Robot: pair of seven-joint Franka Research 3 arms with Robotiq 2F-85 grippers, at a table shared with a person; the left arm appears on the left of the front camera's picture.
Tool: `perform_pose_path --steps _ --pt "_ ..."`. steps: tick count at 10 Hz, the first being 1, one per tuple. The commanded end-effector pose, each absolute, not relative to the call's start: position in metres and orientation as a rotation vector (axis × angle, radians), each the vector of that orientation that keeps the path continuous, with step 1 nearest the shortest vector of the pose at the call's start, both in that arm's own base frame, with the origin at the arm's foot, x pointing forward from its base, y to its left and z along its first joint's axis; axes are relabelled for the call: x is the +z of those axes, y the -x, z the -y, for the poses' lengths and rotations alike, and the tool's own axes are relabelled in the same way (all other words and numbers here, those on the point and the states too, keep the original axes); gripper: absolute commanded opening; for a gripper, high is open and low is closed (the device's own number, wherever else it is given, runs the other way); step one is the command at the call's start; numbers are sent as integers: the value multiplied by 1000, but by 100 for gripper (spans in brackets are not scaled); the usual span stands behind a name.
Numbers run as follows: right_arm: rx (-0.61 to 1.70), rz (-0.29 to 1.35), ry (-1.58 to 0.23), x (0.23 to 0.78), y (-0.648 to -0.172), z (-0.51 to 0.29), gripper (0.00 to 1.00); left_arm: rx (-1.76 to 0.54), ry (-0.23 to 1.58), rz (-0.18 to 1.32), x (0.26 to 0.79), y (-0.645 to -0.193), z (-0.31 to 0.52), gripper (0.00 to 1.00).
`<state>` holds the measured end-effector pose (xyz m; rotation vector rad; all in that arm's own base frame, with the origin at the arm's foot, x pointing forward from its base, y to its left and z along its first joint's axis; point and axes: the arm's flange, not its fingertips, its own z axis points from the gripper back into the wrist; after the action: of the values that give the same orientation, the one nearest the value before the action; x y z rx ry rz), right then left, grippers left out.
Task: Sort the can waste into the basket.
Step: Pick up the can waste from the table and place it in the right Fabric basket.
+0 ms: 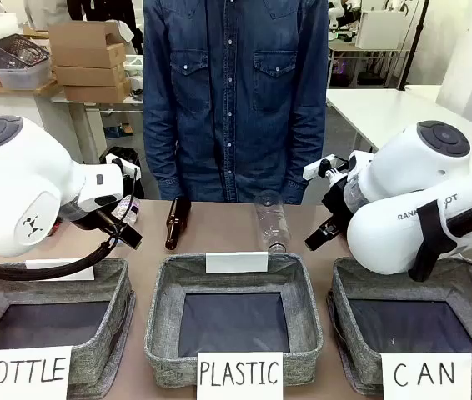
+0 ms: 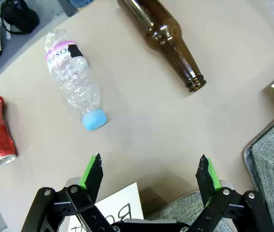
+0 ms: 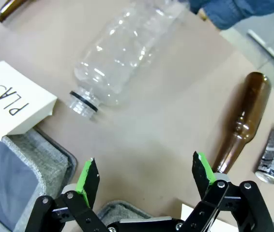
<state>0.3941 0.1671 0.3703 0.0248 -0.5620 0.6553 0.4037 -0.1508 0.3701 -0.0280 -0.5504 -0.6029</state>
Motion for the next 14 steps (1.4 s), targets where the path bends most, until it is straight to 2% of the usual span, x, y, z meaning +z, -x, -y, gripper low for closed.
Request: perform_pose_path --steps 1,11,13,14 --pt "655 563 -25 371 -394 -167 100 -603 28 551 370 -404 151 100" --pt "656 562 -25 370 -394 -167 100 -603 28 550 370 -404 151 100" --pt "605 677 -39 431 -357 -132 100 -655 110 537 436 -354 129 100" --pt "556 720 -45 461 -333 -112 100 -640 77 570 469 -318 114 100"
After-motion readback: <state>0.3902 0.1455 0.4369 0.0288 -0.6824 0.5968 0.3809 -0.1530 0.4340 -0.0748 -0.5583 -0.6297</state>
